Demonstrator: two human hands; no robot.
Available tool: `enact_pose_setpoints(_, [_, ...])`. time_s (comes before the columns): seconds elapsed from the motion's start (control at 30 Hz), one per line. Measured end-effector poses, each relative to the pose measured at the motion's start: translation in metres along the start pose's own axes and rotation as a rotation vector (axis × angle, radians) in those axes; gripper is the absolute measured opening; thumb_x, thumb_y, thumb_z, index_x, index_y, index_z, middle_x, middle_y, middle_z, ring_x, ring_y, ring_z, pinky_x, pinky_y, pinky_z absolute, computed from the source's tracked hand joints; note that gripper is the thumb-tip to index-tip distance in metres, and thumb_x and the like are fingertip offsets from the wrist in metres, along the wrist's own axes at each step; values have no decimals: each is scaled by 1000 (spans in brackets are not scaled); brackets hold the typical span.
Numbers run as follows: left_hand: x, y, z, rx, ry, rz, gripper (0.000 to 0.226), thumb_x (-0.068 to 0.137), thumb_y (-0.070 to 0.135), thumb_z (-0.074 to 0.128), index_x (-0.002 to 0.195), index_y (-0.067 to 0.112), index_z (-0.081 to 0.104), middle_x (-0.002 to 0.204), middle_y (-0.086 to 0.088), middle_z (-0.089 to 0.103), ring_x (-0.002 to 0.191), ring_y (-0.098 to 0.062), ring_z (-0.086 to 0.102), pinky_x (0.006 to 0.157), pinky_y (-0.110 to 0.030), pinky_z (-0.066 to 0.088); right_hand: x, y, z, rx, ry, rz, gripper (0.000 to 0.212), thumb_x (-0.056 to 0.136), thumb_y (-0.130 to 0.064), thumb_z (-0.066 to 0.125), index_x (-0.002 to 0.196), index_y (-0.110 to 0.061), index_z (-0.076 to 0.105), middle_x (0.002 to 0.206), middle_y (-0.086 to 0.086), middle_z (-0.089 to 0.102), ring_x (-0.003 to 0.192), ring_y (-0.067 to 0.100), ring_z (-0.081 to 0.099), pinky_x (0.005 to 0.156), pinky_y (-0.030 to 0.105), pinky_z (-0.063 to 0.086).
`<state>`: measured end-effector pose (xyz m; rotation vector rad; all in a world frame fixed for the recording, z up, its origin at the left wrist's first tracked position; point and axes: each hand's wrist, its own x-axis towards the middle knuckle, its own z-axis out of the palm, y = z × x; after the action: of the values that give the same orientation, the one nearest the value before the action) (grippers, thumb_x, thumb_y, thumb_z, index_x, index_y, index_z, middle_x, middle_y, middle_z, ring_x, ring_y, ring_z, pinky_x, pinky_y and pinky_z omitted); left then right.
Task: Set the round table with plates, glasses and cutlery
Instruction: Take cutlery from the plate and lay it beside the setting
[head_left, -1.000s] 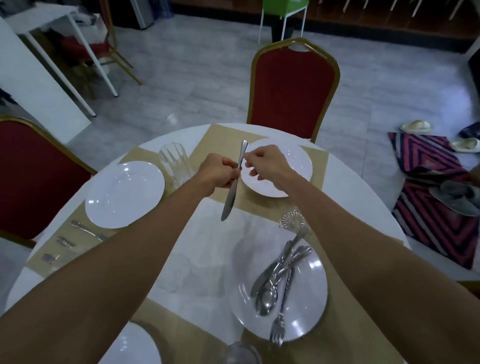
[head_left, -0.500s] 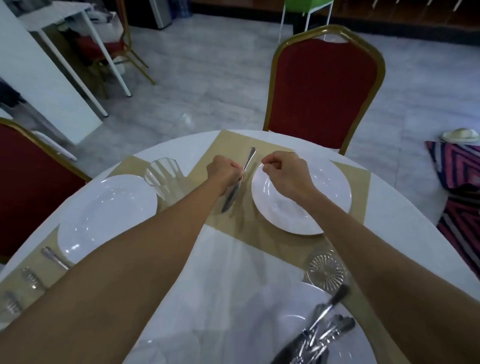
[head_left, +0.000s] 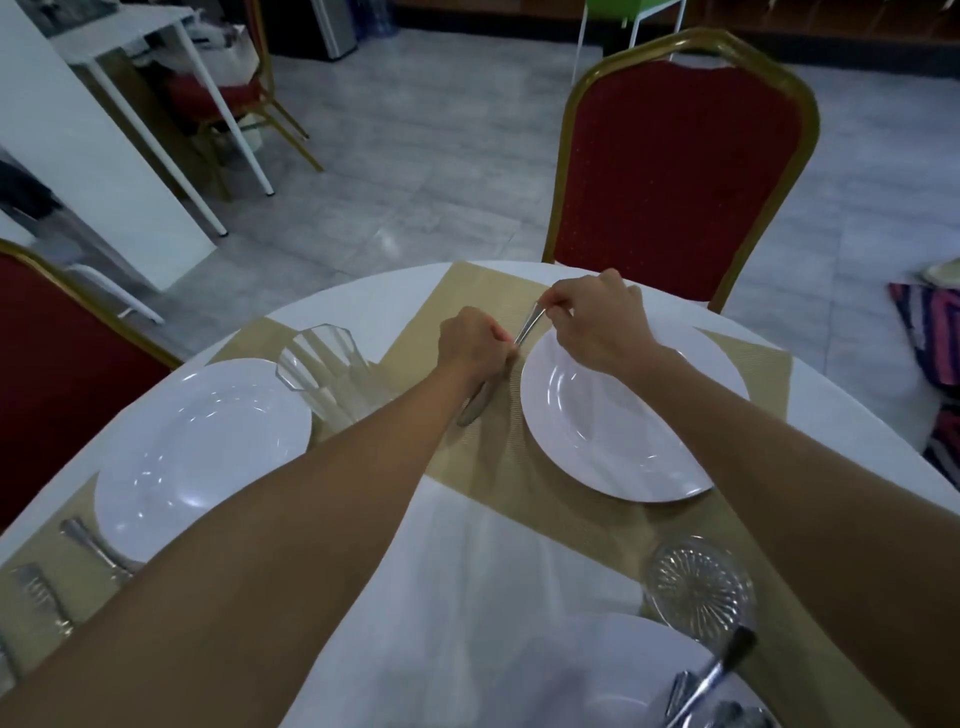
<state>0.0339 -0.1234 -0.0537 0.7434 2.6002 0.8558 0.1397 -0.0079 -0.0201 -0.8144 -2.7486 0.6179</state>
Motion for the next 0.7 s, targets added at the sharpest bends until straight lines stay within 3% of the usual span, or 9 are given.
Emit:
enact_pose_setpoints(0.2, [2, -4, 3, 30, 12, -27, 6, 77, 21, 74, 74, 18, 78, 83, 2, 75, 98, -23, 66, 83, -32, 53, 2, -5, 6, -121, -51, -70, 34, 102, -25, 41, 123, -28, 68, 123, -6, 67, 122, 25, 44, 101, 44, 29])
enact_pose_setpoints(0.37, [1, -3, 5, 10, 34, -70, 11, 76, 25, 78, 78, 14, 78, 84, -2, 74, 93, -23, 67, 73, -25, 46, -3, -4, 8, -118, -46, -94, 34, 102, -25, 41, 119, -25, 70, 112, -2, 70, 113, 24, 46, 93, 43, 30])
enact_pose_setpoints(0.57, [-2, -2, 4, 39, 21, -31, 10, 78, 25, 78, 77, 15, 78, 86, -2, 75, 95, -23, 66, 77, -27, 48, -9, -9, 7, -114, -37, -99, 32, 100, -22, 42, 111, -22, 72, 99, 0, 68, 107, 26, 47, 85, 40, 28])
enact_pose_setpoints(0.7, [-3, -1, 3, 69, 15, 10, 13, 80, 16, 68, 73, 13, 79, 82, -4, 75, 95, -29, 65, 84, -36, 54, -11, -11, 5, -98, -40, -93, 31, 100, -23, 42, 106, -19, 72, 100, 0, 70, 108, 26, 47, 89, 42, 32])
